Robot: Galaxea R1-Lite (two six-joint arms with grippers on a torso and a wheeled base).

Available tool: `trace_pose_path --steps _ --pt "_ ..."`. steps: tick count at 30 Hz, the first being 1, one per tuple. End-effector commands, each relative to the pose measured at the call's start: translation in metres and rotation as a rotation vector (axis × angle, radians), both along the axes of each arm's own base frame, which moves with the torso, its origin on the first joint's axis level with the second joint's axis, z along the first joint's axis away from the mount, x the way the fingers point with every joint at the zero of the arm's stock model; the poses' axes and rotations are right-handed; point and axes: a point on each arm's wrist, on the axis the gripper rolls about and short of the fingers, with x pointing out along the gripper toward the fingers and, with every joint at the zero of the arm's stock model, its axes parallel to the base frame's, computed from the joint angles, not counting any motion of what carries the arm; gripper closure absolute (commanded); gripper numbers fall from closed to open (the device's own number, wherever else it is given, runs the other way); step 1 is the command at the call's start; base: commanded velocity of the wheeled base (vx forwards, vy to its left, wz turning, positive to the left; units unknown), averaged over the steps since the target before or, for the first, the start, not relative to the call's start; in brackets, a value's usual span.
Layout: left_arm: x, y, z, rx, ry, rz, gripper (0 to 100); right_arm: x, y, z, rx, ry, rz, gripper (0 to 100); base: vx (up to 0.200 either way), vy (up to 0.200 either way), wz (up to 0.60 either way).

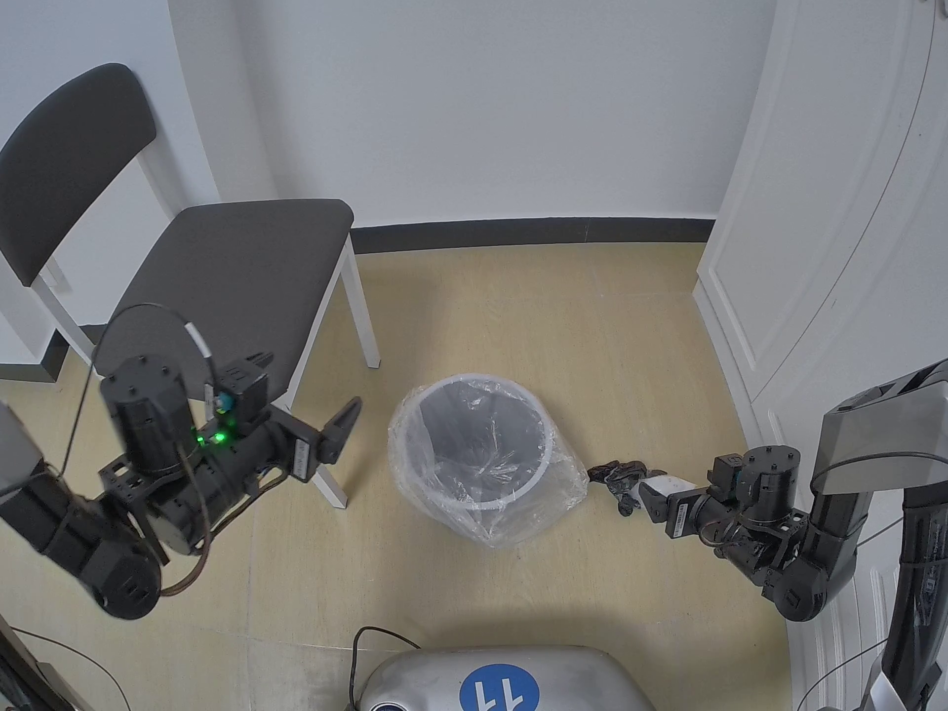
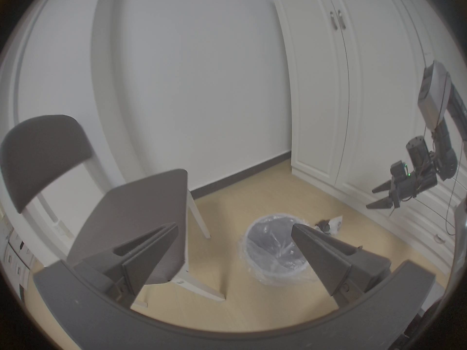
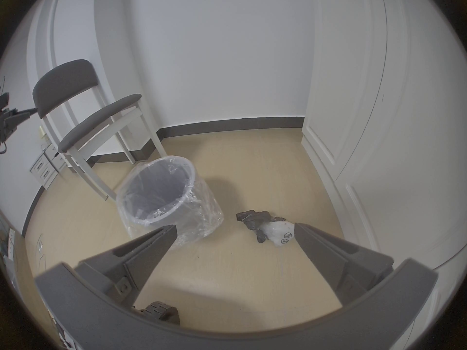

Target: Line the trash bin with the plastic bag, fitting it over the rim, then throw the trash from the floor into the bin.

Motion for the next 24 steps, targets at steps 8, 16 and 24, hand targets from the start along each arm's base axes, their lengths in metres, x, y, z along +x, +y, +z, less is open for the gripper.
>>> trace_pose_path --steps 8,16,24 --pt "0.104 -0.07 -0.05 0.2 0.362 -0.019 0 0.044 -0.028 -0.046 0.091 0.145 -0.116 0 0.0 0.0 0.0" --pt "0.147 -0.1 -0.081 0.271 0.411 0.049 0 0.053 0.009 -0.014 0.317 0.297 -0.125 0 0.0 0.0 0.0" --pt "0.167 -0.109 -0.105 0.328 0.465 0.053 0 0.039 0.033 0.033 0.423 0.36 -0.058 0 0.0 0.0 0.0"
